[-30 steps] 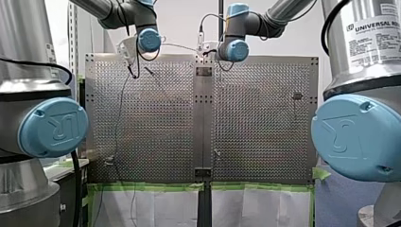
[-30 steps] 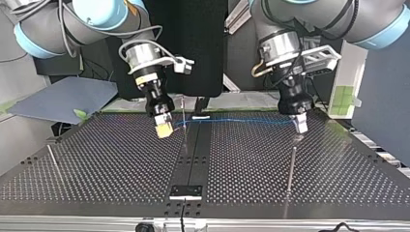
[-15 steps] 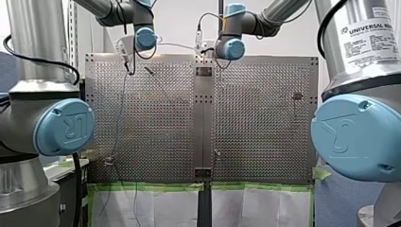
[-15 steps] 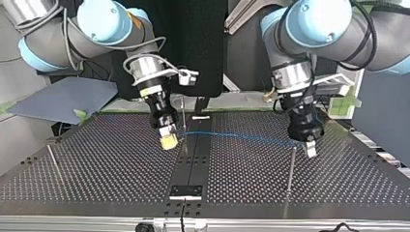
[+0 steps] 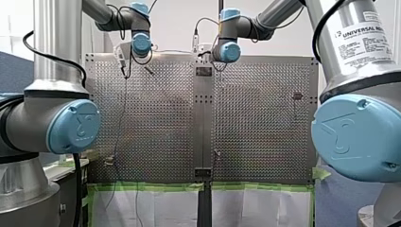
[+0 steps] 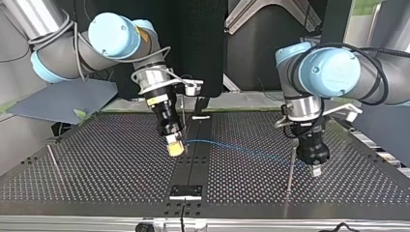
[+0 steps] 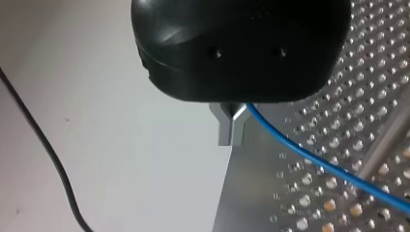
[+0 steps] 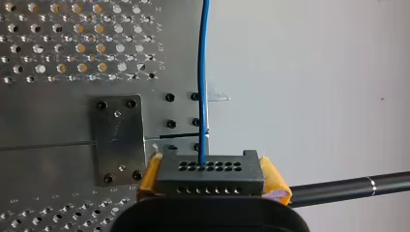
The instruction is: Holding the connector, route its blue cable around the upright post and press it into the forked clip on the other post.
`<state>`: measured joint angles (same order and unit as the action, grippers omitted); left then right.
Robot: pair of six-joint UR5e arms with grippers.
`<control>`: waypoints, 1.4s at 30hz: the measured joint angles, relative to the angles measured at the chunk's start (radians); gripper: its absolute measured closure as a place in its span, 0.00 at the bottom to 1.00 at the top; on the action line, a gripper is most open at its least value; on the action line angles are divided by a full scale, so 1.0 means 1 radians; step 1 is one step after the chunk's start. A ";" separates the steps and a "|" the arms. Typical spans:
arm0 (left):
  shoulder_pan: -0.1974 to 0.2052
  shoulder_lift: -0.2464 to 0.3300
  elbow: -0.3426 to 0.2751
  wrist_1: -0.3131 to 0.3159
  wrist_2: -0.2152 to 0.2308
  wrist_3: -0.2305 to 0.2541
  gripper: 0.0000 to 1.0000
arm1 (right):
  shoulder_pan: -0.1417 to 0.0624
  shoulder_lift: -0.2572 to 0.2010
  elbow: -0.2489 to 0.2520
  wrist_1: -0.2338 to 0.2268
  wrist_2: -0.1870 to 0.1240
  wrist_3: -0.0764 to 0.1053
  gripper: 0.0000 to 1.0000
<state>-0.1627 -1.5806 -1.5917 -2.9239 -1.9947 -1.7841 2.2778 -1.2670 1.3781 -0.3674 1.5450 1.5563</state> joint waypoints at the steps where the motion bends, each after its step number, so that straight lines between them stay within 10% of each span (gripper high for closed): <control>1: 0.010 -0.006 0.010 -0.010 0.010 -0.004 1.00 | -0.001 0.003 0.000 0.000 0.000 0.000 1.00; 22: 0.155 -0.076 0.167 -0.178 0.178 -0.053 1.00 | -0.005 0.027 0.000 0.001 0.003 -0.010 1.00; 42: 0.175 -0.102 0.091 -0.170 0.280 -0.081 1.00 | -0.008 0.081 -0.001 0.004 0.030 -0.020 1.00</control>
<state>0.0125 -1.6822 -1.5004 -3.0943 -1.7145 -1.8653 2.2699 -1.1864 1.3774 -0.3638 1.5753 1.5358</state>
